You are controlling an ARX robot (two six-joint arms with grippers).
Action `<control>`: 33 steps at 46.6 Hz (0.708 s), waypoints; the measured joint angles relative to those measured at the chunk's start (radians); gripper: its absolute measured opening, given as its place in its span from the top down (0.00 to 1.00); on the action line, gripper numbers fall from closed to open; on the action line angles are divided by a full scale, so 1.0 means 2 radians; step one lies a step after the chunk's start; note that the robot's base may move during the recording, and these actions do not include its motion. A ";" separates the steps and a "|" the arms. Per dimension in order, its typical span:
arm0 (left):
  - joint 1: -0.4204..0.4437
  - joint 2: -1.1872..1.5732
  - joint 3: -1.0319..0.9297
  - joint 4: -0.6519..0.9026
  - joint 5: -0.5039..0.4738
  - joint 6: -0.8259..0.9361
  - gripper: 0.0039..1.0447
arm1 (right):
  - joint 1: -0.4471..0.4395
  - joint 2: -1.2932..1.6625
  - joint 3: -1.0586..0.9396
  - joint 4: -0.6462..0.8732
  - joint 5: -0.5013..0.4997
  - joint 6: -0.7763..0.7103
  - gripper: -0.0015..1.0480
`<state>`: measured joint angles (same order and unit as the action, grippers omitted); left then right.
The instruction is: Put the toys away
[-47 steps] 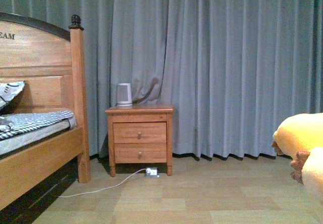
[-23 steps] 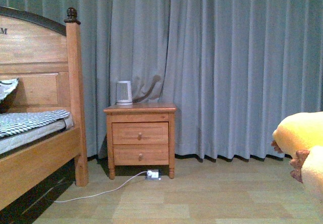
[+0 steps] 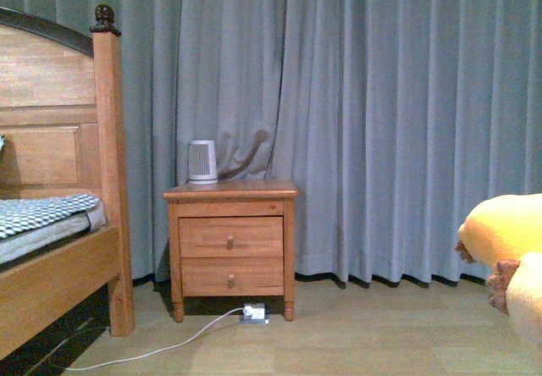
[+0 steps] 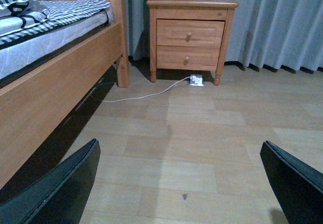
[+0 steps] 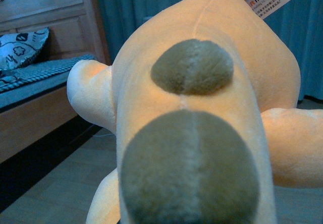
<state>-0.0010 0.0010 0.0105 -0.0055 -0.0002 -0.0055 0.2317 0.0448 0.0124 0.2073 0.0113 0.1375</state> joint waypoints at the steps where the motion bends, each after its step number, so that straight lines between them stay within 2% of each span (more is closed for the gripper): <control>1: 0.000 0.000 0.000 0.000 0.000 0.000 0.06 | 0.000 0.000 0.000 0.000 0.000 0.000 0.91; 33: 0.000 0.000 0.000 0.000 0.000 0.000 0.06 | 0.000 0.000 0.000 0.000 0.000 0.000 0.91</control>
<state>-0.0010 0.0010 0.0105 -0.0055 -0.0002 -0.0051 0.2317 0.0448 0.0124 0.2073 0.0113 0.1371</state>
